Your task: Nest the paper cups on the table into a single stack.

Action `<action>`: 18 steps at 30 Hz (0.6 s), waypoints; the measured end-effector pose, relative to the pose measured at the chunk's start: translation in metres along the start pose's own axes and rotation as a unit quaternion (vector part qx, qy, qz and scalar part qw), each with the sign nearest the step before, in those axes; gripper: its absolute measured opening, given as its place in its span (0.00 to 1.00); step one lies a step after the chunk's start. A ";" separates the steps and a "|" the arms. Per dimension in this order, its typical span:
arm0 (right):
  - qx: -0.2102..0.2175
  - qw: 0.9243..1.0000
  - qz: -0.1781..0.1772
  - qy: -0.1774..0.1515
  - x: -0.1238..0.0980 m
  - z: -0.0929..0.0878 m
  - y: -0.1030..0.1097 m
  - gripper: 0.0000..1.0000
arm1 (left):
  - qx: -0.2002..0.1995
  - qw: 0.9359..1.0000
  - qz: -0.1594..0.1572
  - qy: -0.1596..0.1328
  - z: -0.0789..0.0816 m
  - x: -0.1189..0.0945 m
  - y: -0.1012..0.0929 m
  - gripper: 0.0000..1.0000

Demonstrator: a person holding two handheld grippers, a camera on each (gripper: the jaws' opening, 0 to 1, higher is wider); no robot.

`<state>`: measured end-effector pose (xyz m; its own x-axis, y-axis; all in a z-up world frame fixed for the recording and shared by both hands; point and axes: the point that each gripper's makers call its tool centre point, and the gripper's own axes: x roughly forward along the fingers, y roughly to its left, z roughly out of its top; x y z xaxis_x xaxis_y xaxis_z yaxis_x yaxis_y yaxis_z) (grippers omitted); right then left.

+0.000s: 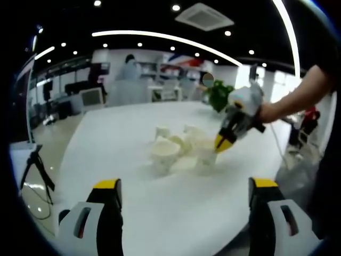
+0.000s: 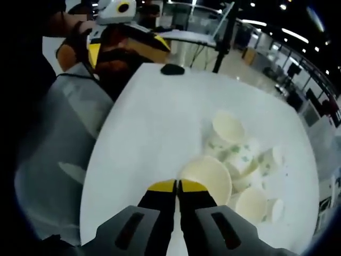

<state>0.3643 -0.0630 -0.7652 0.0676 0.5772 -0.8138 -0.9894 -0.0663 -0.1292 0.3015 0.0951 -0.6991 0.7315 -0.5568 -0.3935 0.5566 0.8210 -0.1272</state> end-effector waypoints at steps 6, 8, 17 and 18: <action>-0.008 1.000 -0.001 -0.008 -0.008 0.009 0.009 0.00 | 0.003 1.000 -0.006 0.002 0.000 0.003 -0.002 1.00; -0.012 1.000 0.000 -0.012 -0.010 0.013 0.013 0.00 | 0.004 1.000 -0.007 0.000 0.000 0.004 -0.002 1.00; -0.003 1.000 0.003 -0.030 -0.015 0.023 0.027 0.00 | 0.003 1.000 -0.009 -0.002 0.000 0.003 -0.001 1.00; -0.004 1.000 0.002 -0.029 -0.015 0.023 0.029 0.00 | 0.003 1.000 -0.009 -0.002 0.000 0.003 -0.001 1.00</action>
<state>0.3312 -0.0549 -0.7432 0.0553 0.6233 -0.7800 -0.9887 -0.0747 -0.1298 0.3027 0.0925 -0.6997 0.7230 -0.5719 -0.3875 0.5715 0.8103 -0.1294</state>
